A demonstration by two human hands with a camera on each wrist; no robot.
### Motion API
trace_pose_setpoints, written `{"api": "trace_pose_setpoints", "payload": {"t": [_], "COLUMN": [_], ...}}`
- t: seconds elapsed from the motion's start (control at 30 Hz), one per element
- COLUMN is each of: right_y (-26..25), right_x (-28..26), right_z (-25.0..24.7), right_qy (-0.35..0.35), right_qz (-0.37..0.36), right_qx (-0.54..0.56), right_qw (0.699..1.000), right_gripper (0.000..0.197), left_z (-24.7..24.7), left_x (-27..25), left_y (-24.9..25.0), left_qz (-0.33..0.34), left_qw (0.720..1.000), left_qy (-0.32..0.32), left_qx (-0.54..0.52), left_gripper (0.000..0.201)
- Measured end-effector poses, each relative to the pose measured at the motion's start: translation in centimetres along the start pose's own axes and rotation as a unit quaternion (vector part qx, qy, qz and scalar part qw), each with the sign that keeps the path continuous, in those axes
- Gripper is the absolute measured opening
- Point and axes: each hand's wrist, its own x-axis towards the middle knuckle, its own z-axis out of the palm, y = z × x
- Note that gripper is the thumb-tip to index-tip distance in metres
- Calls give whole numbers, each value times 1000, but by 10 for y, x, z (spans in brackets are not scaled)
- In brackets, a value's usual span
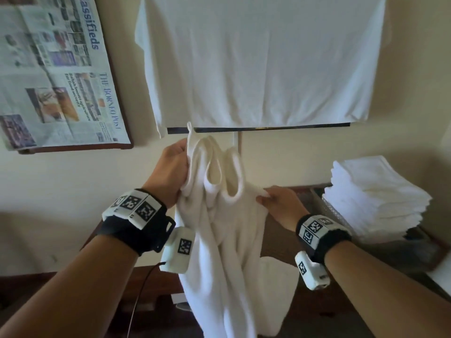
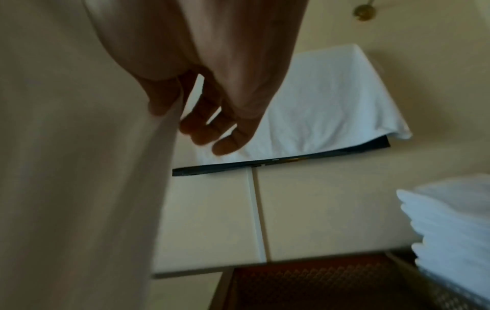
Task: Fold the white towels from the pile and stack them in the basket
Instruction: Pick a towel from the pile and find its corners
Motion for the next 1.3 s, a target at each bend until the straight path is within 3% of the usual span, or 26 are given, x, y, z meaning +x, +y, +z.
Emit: {"api": "trace_pose_setpoints", "payload": {"t": [0.1,0.2,0.33,0.47,0.53,0.6,0.67,0.77,0.83,0.9,0.97,1.13,1.23,1.3], "right_y": [-39,-116,-204,-218,-216,-212,-199,-156,-142,-157,-194,-279,-293,-285], "right_x": [11,12,0,-24,-39,-53,-64,-77,-81,-78,-70,-60,-61,-66], "right_z": [7,5,16,39,61,87,112,136,137,130,119,99,90,83], "right_qy": [98,152,118,89,70,51,22,-43,-27,44,92,64,67,51], "right_qz": [5,-102,-222,-223,-225,-203,-154,-3,66,73,28,-171,-199,-175], "right_qx": [110,196,153,131,81,35,2,-62,-36,68,158,183,164,151], "right_qw": [989,963,956,962,968,977,988,997,997,994,983,966,964,972], "right_gripper": [23,22,11,18,7,5,20,25,22,17,15,10,11,16], "left_z": [-31,-62,-87,-116,-132,-144,-159,-189,-210,-222,-221,-195,-186,-187], "left_x": [-21,-38,-52,-63,-69,-78,-86,-95,-99,-103,-107,-125,-129,-126], "left_y": [-8,-18,-23,-19,-17,-16,-14,-8,-7,-11,-18,-22,-17,-19], "left_qz": [-28,-59,-74,-29,-22,-20,-22,-12,-13,-25,-46,-79,-71,-70], "left_qw": [997,996,996,999,999,999,1000,1000,1000,1000,997,994,996,995], "left_qy": [-30,-44,-25,-15,-22,-28,-20,5,16,-2,-40,-72,-48,-41], "left_qx": [61,52,-44,-24,-18,-7,-6,5,5,10,37,13,-28,-53], "left_gripper": [30,26,33,21,19,20,28,34,32,35,42,40,38,36]}}
